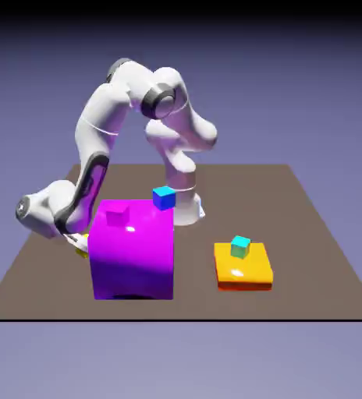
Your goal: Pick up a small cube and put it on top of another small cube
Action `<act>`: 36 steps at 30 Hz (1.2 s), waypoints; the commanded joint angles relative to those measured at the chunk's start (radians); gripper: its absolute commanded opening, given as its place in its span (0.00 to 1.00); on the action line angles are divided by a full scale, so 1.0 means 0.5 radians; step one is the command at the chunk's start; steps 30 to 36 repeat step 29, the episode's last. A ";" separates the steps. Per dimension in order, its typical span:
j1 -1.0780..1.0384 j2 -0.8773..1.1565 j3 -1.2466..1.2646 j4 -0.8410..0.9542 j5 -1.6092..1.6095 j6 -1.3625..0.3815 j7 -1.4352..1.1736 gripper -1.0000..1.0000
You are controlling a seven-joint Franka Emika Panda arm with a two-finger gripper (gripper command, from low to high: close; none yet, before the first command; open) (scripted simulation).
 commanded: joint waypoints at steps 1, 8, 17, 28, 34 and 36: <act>0.010 -0.042 -0.028 0.051 -0.038 -0.086 0.020 0.00; 0.318 -0.476 -0.039 0.471 -0.272 -0.553 0.065 0.00; 0.966 -0.884 0.083 0.719 -0.773 -1.281 0.032 0.00; 0.994 -0.967 0.085 0.352 -0.827 -1.028 0.080 1.00; 0.993 -0.949 0.086 0.424 -0.820 -1.085 0.069 1.00; 0.993 -0.949 0.086 0.424 -0.820 -1.085 0.069 1.00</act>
